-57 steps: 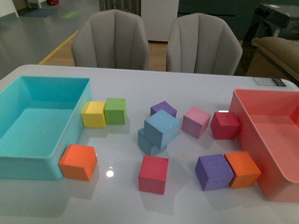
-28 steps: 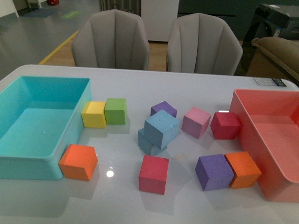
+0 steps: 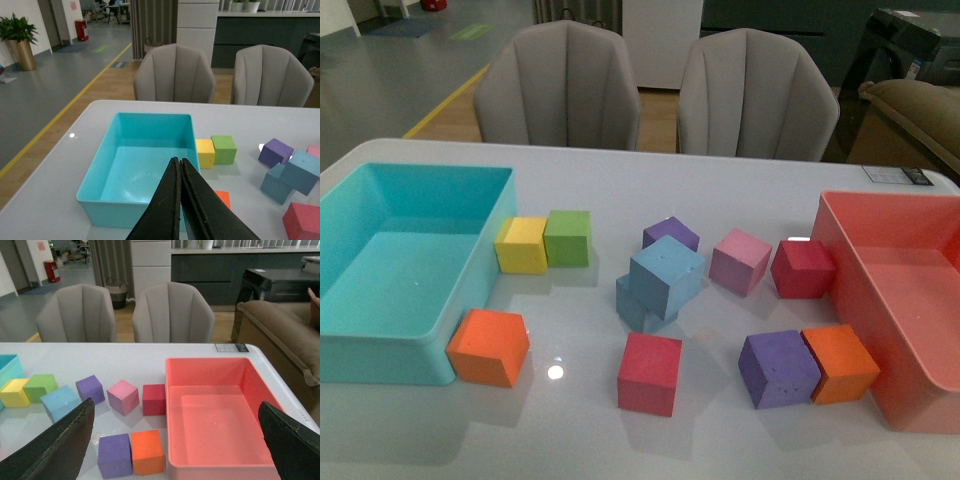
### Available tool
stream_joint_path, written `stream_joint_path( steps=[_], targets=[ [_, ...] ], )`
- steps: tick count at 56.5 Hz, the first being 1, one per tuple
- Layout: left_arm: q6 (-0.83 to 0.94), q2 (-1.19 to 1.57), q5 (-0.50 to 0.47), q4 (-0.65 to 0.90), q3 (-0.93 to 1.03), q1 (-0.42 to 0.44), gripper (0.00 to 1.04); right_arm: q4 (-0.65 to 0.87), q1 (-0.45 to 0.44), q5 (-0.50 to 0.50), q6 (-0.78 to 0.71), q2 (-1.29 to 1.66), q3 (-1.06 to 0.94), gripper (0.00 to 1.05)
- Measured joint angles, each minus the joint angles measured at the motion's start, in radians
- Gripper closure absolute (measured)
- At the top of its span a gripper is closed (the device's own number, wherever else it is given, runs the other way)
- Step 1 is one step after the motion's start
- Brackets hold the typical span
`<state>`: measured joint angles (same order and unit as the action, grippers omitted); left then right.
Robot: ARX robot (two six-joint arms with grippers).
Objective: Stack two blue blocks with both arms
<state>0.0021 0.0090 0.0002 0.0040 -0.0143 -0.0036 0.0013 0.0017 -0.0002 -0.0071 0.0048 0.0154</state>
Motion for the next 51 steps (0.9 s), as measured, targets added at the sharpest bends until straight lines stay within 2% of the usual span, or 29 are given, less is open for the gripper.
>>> stream_joint_path(
  steps=[27, 31, 45, 51],
  targets=[
    [0.000, -0.003, 0.000, -0.002, 0.000, 0.000, 1.03, 0.000, 0.000, 0.000, 0.000, 0.000, 0.000, 0.09],
    [0.000, -0.003, 0.000, -0.002, 0.000, 0.000, 0.84, 0.000, 0.000, 0.000, 0.000, 0.000, 0.000, 0.09],
    [0.000, -0.003, 0.000, -0.002, 0.000, 0.000, 0.40, 0.000, 0.000, 0.000, 0.000, 0.000, 0.000, 0.09],
    [-0.001, -0.003, 0.000, -0.002, 0.000, 0.000, 0.17, 0.000, 0.000, 0.000, 0.000, 0.000, 0.000, 0.09]
  ],
)
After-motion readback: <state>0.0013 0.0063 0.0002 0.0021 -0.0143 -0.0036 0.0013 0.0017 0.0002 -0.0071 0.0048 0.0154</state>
